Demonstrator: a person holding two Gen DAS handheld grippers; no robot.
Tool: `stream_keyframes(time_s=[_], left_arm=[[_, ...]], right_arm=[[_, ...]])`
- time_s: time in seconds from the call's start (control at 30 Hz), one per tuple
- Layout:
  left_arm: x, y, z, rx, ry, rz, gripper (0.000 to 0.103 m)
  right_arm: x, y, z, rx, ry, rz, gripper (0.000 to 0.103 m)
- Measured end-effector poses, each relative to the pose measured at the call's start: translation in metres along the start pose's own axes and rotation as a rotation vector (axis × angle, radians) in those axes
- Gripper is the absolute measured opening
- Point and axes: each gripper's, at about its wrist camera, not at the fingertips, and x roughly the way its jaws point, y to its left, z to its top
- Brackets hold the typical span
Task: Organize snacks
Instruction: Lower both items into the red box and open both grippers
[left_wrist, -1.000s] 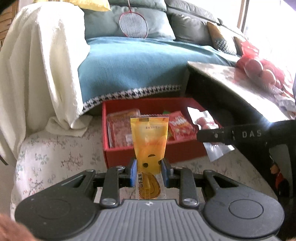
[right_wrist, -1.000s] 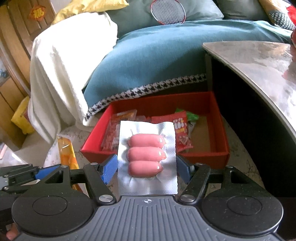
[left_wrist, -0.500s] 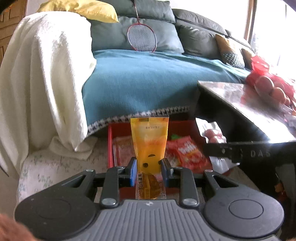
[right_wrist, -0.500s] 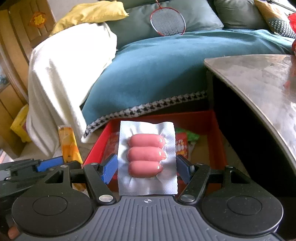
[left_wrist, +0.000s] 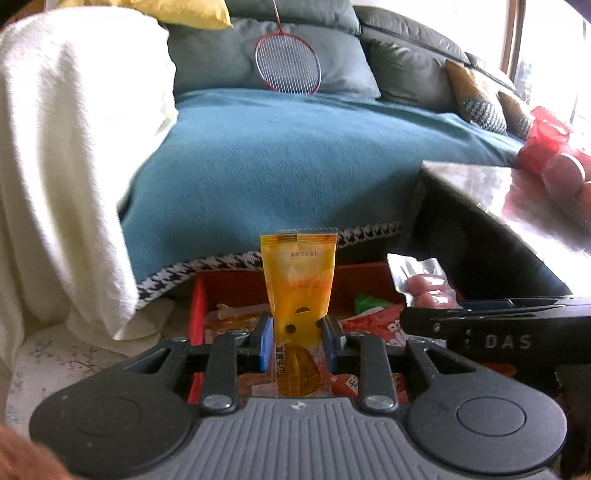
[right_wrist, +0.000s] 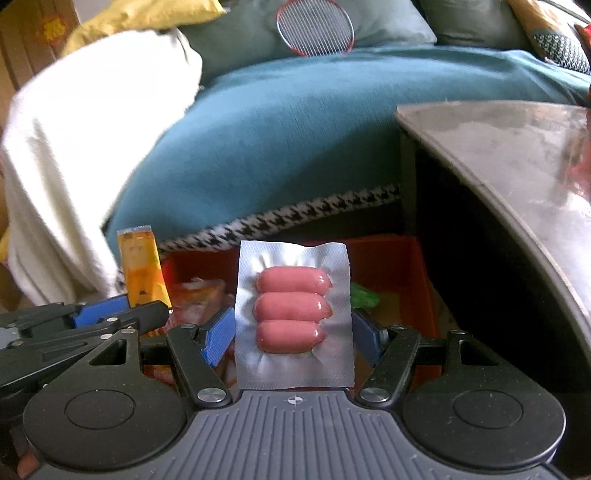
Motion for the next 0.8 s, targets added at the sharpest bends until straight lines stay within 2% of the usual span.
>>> stream_keyframes(time_s=[0.33, 0.47, 0.8], left_arm=[[0.034, -0.007, -0.012, 0.007, 0.065, 0.002, 0.023], [0.034, -0.003, -0.012, -0.002, 0.076, 0.018, 0.029], [-0.006, 0.002, -0.014, -0.027, 0.069, 0.043, 0.038]], right_arm=[[0.032, -0.003, -0.008, -0.02, 0.082, -0.054, 0.076], [0.028, -0.002, -0.009, -0.02, 0.079, -0.057, 0.081], [-0.009, 0.009, -0.016, -0.028, 0.024, -0.041, 0.085]])
